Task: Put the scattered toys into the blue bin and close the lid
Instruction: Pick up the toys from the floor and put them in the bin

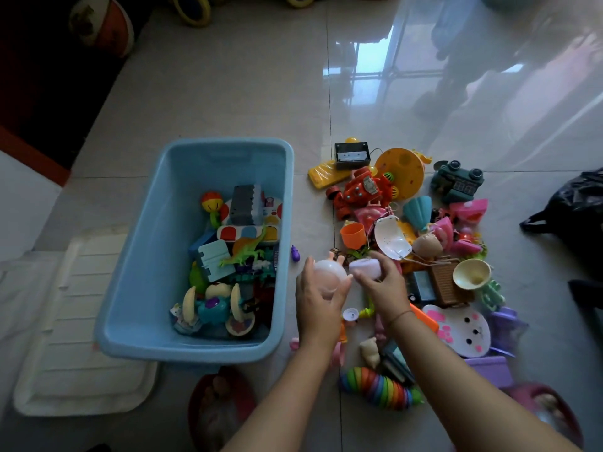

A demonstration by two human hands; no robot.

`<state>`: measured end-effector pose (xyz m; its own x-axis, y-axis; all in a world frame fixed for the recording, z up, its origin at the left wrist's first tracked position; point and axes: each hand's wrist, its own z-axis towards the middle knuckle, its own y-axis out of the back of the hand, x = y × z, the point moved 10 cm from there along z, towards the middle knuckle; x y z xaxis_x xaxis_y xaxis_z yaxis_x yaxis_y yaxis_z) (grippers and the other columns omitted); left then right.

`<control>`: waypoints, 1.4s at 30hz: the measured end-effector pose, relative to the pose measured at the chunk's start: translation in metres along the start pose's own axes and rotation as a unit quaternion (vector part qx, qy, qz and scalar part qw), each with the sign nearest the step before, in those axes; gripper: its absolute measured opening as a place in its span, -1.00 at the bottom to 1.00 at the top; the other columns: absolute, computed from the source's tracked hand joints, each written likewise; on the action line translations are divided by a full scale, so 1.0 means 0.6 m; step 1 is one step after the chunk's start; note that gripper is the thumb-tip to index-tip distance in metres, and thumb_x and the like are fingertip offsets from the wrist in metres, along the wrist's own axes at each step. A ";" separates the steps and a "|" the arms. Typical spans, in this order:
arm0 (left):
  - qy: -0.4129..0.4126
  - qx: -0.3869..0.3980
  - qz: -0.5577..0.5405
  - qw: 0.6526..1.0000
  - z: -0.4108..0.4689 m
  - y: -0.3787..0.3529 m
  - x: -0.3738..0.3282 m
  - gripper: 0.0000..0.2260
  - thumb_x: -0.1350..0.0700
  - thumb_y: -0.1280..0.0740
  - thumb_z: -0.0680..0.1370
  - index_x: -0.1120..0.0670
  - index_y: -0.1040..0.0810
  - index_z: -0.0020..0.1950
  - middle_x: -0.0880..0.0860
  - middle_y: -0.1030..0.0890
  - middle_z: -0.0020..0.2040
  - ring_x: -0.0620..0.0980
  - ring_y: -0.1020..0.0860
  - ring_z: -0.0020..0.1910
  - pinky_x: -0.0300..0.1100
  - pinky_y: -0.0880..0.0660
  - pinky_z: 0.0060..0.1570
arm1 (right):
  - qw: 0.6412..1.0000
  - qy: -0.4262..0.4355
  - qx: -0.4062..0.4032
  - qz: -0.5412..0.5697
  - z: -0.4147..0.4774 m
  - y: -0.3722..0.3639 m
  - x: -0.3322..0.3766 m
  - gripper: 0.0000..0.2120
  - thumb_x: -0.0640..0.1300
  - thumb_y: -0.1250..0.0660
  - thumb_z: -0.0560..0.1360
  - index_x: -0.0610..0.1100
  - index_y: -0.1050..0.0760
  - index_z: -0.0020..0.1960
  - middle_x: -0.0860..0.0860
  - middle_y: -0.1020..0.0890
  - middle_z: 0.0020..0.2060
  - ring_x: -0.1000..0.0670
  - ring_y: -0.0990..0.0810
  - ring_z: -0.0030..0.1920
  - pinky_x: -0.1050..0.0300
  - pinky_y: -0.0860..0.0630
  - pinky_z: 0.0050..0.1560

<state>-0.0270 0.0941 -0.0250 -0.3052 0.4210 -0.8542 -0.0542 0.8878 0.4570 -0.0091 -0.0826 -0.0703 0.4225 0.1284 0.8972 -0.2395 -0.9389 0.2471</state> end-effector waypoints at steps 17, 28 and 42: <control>-0.176 -0.286 0.056 0.940 -0.067 0.254 -0.114 -0.31 -0.18 -0.23 0.52 0.22 -0.17 0.48 0.20 -0.26 0.47 0.10 -0.22 0.46 -0.09 -0.18 0.43 | 0.979 0.172 0.109 0.029 -0.083 -0.123 0.269 -0.46 -0.07 -0.47 0.38 -0.10 -0.36 0.29 0.01 -0.48 0.24 0.06 -0.44 0.27 0.16 -0.39 0.29; -0.158 0.089 0.327 0.928 -0.152 -0.016 0.155 -0.20 -0.39 -0.13 0.39 0.08 -0.17 0.47 0.13 -0.37 0.41 0.12 -0.36 0.37 0.07 -0.35 0.32 | 0.935 0.093 0.147 -0.309 -0.209 0.043 -0.141 -0.43 0.18 -0.48 0.20 -0.04 -0.49 0.12 0.03 -0.56 -0.02 -0.05 -0.56 0.01 0.17 -0.45 -0.03; -0.139 0.219 0.357 0.897 -0.069 -0.077 0.202 -0.18 -0.11 -0.41 0.36 0.02 -0.10 0.51 0.04 -0.16 0.50 0.07 -0.23 0.42 -0.16 -0.18 0.39 | 0.883 0.108 0.148 -0.433 -0.192 -0.013 -0.205 -0.18 0.19 -0.55 -0.06 0.11 -0.35 0.14 0.13 -0.66 -0.08 0.04 -0.65 -0.09 0.19 -0.17 -0.13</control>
<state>-0.1008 0.0966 -0.1395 0.1396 0.8870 -0.4402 0.4585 0.3362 0.8227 -0.1599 -0.0541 -0.1406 0.1515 0.8670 0.4747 0.3437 -0.4965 0.7971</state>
